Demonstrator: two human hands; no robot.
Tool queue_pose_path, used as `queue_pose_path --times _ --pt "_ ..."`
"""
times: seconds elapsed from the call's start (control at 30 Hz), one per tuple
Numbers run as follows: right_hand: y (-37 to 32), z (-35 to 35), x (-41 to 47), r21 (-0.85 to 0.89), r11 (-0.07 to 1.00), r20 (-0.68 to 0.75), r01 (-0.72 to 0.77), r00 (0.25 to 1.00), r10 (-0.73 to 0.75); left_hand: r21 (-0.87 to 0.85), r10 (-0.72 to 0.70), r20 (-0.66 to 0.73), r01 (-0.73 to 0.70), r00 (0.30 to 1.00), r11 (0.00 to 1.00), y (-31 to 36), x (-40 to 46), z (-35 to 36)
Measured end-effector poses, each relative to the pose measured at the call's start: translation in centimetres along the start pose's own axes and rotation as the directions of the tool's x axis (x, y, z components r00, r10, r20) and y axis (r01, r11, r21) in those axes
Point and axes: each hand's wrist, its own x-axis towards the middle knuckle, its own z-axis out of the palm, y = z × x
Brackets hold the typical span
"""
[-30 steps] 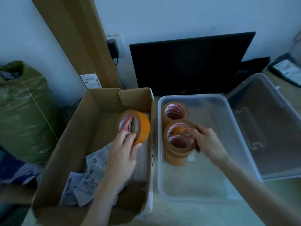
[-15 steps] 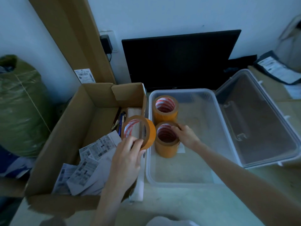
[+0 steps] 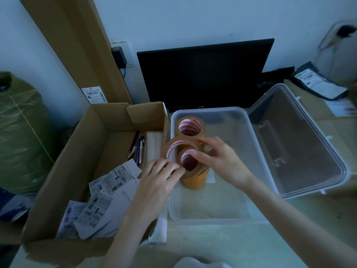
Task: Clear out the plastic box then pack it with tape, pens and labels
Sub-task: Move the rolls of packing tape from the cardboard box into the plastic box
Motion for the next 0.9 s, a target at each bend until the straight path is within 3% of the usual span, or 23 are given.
queue_pose_path --times 0.13,0.27,0.4,0.53,0.8,0.9 --pt "1.1 -0.3 0.6 -0.055 0.997 -0.115 -0.058 0.992 0.051 -0.08 -0.025 -0.033 0.022 0.999 0.997 0.3 1.4 0.8" --pt "2.6 -0.2 1.6 -0.129 0.987 -0.173 -0.097 0.982 0.074 -0.138 -0.111 0.077 0.121 0.991 0.983 0.0 2.9 2.5" --pt "4.7 0.2 2.2 -0.052 0.983 -0.137 -0.178 0.976 0.17 -0.149 -0.15 0.212 0.184 0.966 0.972 -0.3 3.5 2.7" --pt "6.3 1.0 2.3 0.019 0.985 -0.072 -0.171 0.982 0.172 -0.12 -0.19 0.26 0.227 0.947 0.967 -0.4 3.5 3.2" --pt "7.4 1.3 2.8 0.101 0.985 -0.069 -0.138 0.987 0.145 -0.144 -0.277 0.2 0.308 0.94 0.941 -0.3 3.0 4.1" --pt "7.9 1.3 3.1 0.234 0.955 -0.058 -0.182 0.978 0.201 -0.166 -0.287 0.213 0.324 0.934 0.931 -0.5 3.1 4.2"
